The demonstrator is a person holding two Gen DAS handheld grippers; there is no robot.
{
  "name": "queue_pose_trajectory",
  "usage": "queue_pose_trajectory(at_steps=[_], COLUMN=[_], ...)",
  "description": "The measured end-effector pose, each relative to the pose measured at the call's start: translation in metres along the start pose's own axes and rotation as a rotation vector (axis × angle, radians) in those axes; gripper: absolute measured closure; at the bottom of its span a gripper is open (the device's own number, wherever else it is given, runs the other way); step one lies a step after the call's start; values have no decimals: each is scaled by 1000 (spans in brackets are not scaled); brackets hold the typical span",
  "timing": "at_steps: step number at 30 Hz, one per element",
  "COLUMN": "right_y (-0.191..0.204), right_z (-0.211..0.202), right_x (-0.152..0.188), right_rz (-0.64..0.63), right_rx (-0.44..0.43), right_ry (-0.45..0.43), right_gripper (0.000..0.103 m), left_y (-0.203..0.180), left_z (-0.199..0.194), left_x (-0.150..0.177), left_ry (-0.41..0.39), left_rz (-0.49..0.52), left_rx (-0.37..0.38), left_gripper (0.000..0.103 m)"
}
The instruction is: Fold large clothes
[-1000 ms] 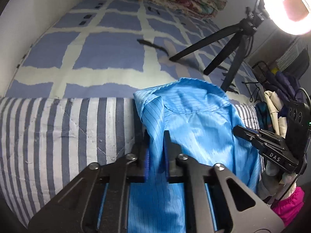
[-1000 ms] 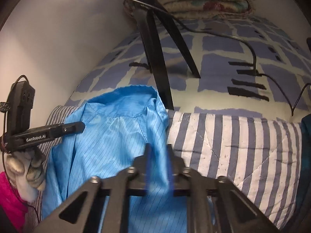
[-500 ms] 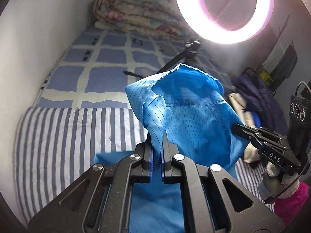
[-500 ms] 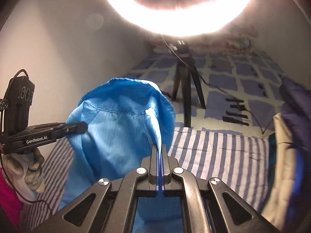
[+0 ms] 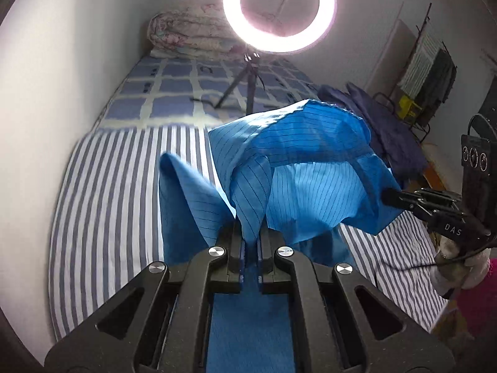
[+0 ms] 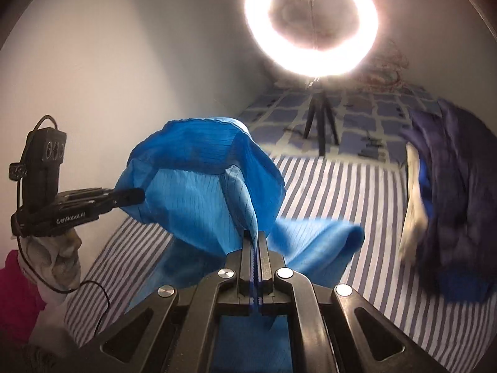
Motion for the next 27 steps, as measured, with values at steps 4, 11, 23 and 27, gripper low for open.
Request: queue_pose_trajectory(at_steps=[4,11,23,27], right_y=[18,46,88,99], right_z=[-11,-8,-64,-119], right_x=[53,145,210,212], right_rz=[7,-8,-111,-127], right_rx=[-30,-23,6,-12], right_ry=[32,103,135,59], right_gripper=[103,103,73,73], left_y=[-11,-15,-20,-27], left_z=[-7,-1,-66,-116], left_x=[49,139,216,220], left_ry=[17,85,123,49], left_rz=[9,-16,15,16], left_rx=[-10,-12,-27,-17], left_gripper=[101,101,69,68])
Point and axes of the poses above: each gripper's, at about its wrist camera, not at the fingertips, and z roughly the way its jaws point, y to its left, x to its underside, the point moved 5 cm from there along z, roughly the way its jaws point, and after that the axes turned 8 degrees about y, right-handed, at the moved point
